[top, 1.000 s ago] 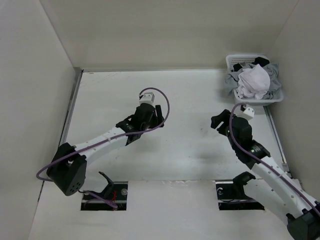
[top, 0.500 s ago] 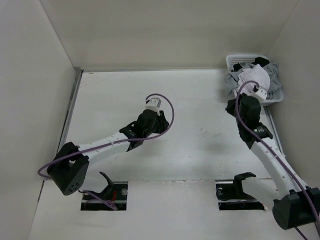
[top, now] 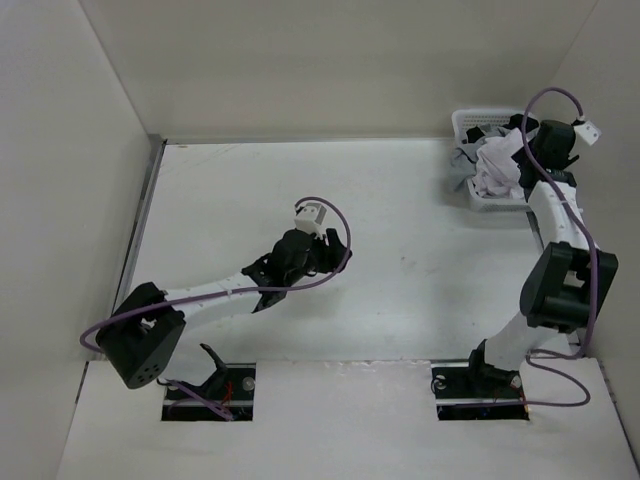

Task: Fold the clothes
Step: Grab the tank top from the pile

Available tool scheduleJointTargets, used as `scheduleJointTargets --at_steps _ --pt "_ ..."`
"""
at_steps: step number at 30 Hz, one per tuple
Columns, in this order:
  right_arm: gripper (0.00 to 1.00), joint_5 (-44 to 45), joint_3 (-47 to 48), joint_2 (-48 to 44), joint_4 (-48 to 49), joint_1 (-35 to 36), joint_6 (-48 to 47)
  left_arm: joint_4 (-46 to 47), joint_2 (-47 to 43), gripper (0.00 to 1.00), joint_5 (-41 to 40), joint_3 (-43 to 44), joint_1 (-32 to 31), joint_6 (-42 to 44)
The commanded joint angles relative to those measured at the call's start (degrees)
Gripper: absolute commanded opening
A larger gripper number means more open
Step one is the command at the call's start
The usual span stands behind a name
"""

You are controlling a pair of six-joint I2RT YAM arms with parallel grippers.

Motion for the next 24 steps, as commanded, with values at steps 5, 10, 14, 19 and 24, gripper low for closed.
scheduleJointTargets --at_steps 5,10,14,19,24 --pt "0.56 -1.9 6.7 8.1 -3.6 -2.5 -3.1 6.9 1.3 0.53 3.5 -1.4 1.1 -2.2" --pt "0.54 -1.6 7.4 10.8 -2.9 -3.6 -2.8 7.0 2.3 0.53 3.6 -1.0 1.4 -2.2" --pt "0.30 -2.3 9.1 12.9 -2.6 -4.4 -2.6 7.0 3.5 0.53 3.6 -0.3 1.5 -2.2" --pt "0.04 -1.7 6.0 7.5 2.8 -4.1 -1.5 6.6 3.9 0.53 3.6 0.5 1.9 -1.9" --pt "0.01 -2.4 1.8 -7.7 10.0 1.1 -2.1 5.7 3.4 0.53 3.6 1.5 2.8 -2.3"
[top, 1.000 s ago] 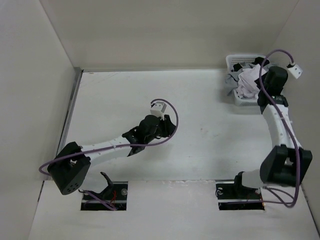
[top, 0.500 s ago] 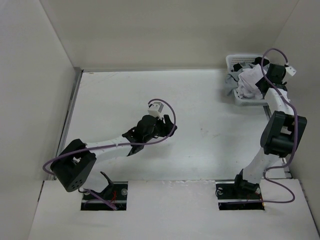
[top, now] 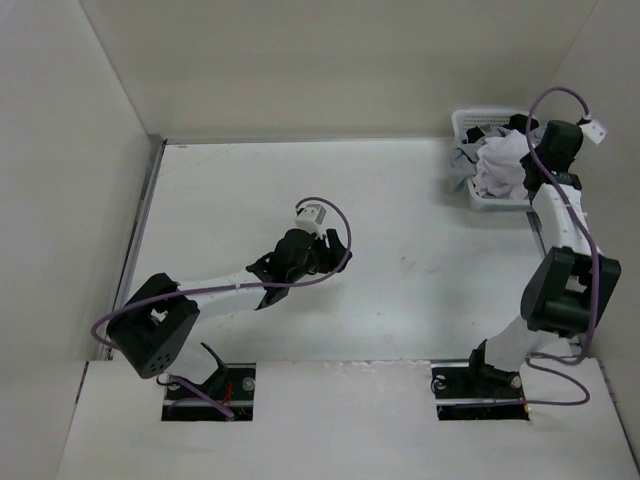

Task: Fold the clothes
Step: Grab the tank top from the pile, then move the tank top to the center of the board

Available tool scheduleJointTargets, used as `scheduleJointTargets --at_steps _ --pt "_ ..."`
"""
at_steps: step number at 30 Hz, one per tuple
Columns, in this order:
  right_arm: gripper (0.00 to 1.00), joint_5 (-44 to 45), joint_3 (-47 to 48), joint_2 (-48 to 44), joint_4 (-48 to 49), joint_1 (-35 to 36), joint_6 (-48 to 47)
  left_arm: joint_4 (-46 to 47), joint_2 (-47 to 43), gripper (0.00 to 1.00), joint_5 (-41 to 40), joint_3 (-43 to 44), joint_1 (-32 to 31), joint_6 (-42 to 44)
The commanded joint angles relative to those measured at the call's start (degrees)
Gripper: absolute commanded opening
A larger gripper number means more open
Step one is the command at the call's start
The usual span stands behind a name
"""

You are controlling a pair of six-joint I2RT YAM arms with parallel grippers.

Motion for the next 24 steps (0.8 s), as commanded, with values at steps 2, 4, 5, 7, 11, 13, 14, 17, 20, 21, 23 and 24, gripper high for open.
scheduleJointTargets --at_steps 2,4,5,7,11,13,14,17,20,21,23,24 --pt "0.01 -1.2 1.4 -16.7 9.1 7.4 -0.8 0.8 -1.9 0.53 0.7 2.7 1.6 -1.3" --pt "0.02 -2.6 1.7 -21.9 8.6 11.9 -1.2 -0.6 -3.5 0.53 0.5 2.8 3.0 -1.8" --pt "0.02 -3.7 2.3 -24.1 8.3 14.3 -1.5 -1.6 -4.7 0.52 0.3 2.8 3.9 -2.2" --pt "0.02 -5.9 4.3 -27.6 7.0 19.3 -1.6 -3.9 -7.4 0.52 -0.1 2.9 6.0 -2.9" --pt "0.03 -10.3 6.1 -33.4 5.7 31.5 -1.2 -8.9 -13.2 0.52 -1.8 2.6 11.1 -5.0" --pt "0.04 -11.2 3.3 -35.9 5.8 38.2 -1.1 -11.2 -16.5 0.52 -3.7 1.7 13.7 -6.6" --pt "0.04 -11.3 0.4 -37.1 6.2 41.5 -0.6 -12.0 -18.3 0.52 -4.9 0.8 14.8 -7.4" --pt "0.05 -11.3 -11.7 -39.9 8.4 50.8 1.0 -15.0 -25.3 0.53 -8.1 -3.0 18.8 -10.0" --pt "0.11 -9.9 -29.1 -41.5 13.5 58.5 4.0 -18.5 -32.7 0.54 -9.1 -6.8 23.0 -10.7" --pt "0.14 -10.2 -34.1 -41.2 14.3 60.0 5.2 -19.7 -34.8 0.54 -8.7 -8.0 24.6 -10.6" --pt "0.25 -9.5 -41.5 -40.9 13.7 61.6 8.4 -21.7 -36.5 0.54 -7.3 -9.4 26.0 -9.8" --pt "0.38 -9.2 -44.0 -41.7 12.9 61.8 9.2 -22.5 -36.2 0.54 -6.7 -10.0 25.9 -9.2"
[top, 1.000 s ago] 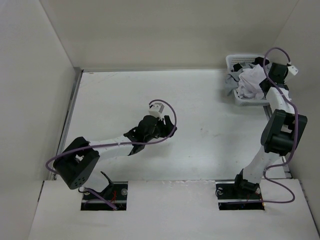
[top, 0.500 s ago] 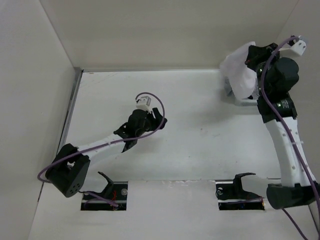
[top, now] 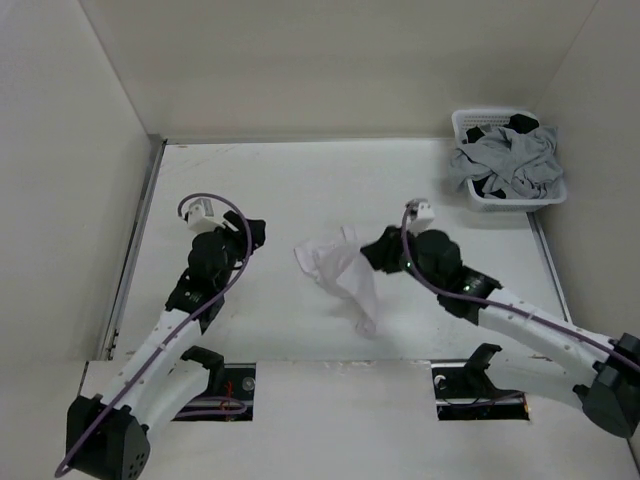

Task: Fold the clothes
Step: Move the tank top to the center of the board

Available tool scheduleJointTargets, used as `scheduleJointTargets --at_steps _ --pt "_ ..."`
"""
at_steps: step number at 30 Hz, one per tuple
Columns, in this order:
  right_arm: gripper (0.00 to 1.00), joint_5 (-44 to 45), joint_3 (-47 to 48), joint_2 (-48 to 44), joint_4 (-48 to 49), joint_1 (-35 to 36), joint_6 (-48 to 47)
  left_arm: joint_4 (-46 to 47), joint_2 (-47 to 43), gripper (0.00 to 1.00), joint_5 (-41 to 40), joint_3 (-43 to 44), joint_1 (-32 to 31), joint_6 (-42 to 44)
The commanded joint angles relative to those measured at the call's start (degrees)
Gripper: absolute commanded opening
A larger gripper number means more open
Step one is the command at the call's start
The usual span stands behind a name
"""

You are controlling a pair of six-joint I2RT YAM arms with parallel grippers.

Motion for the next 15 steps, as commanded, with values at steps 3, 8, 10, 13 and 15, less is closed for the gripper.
scheduleJointTargets --at_steps 3,8,10,13,15 --pt "0.57 3.0 -11.4 -5.2 -2.6 1.6 6.1 -5.5 2.8 0.54 0.6 -3.3 -2.4 1.8" --pt "0.44 6.5 -15.3 -7.4 -9.0 0.6 11.8 -2.7 10.6 0.47 -0.1 -1.7 -13.7 3.0" --pt "0.33 6.9 -15.5 -4.5 -11.3 0.4 14.8 -2.3 13.6 0.43 -1.8 -0.6 -19.3 3.4" --pt "0.29 9.1 -15.9 1.0 -12.8 1.2 18.9 -1.8 16.6 0.46 -4.7 0.2 -23.5 2.2" --pt "0.36 10.4 -16.0 3.9 -12.4 2.0 20.7 0.0 20.2 0.52 -5.3 1.9 -25.2 2.5"
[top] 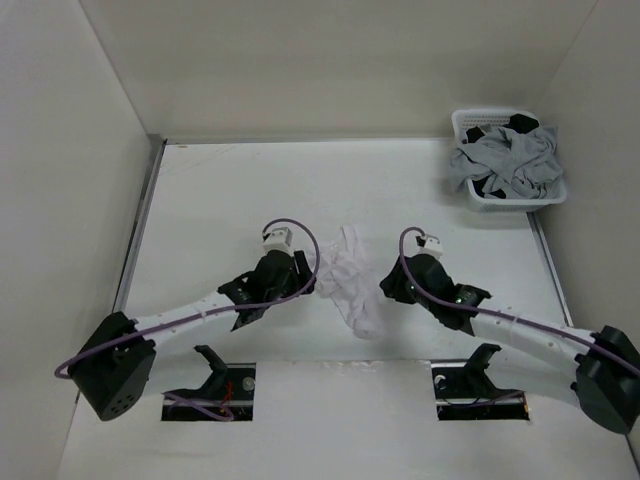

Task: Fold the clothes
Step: Move the tank top to the center of the board, then flatten the tank top out

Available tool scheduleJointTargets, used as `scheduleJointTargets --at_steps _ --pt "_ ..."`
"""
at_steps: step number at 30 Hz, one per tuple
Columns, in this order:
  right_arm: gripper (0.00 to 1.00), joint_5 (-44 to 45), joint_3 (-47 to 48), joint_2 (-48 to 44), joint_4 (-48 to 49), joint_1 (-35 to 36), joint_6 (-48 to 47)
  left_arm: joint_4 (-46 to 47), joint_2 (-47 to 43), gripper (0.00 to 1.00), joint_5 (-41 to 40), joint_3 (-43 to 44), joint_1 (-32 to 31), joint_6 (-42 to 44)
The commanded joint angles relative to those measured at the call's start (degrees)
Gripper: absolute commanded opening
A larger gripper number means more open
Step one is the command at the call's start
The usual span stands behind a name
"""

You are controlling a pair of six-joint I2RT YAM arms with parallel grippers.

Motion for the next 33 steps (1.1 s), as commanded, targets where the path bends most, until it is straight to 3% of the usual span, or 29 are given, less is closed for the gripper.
scheduleJointTargets --at_steps 1,4,7,9,13,16,21,26,29,33 --pt "0.44 4.0 -0.4 4.1 -0.8 1.4 6.1 4.8 4.1 0.53 -3.3 4.5 -1.6 0.5" --pt "0.55 3.7 -0.3 8.2 1.7 2.8 7.2 9.3 9.3 0.56 -3.4 6.3 -0.9 0.6" --pt "0.54 1.3 -0.1 12.1 6.9 3.8 7.6 14.5 14.7 0.51 -2.5 8.2 1.3 1.7" --pt "0.46 -1.3 0.1 15.2 11.2 3.8 7.2 16.8 18.8 0.42 -1.1 10.2 3.1 2.0" --pt "0.16 -2.2 0.4 19.2 16.9 2.9 6.2 21.0 26.9 0.17 2.9 15.3 6.5 1.3" --pt "0.07 1.9 2.1 16.7 18.0 1.6 4.1 23.7 31.4 0.06 3.6 19.6 10.1 0.9" --pt "0.07 7.2 9.1 12.8 12.1 1.0 -2.4 23.4 35.4 0.02 4.0 30.3 17.5 -2.3" --pt "0.08 9.4 9.4 12.5 7.4 -0.8 -3.3 22.0 34.5 0.08 3.0 34.3 18.2 -1.3" --pt "0.24 8.7 6.4 12.4 7.7 -3.3 -1.9 18.3 28.3 0.18 2.1 26.7 15.1 -0.3" --pt "0.36 6.6 3.2 13.3 12.8 -5.1 -1.2 17.4 16.9 0.13 -3.4 10.9 6.3 2.2"
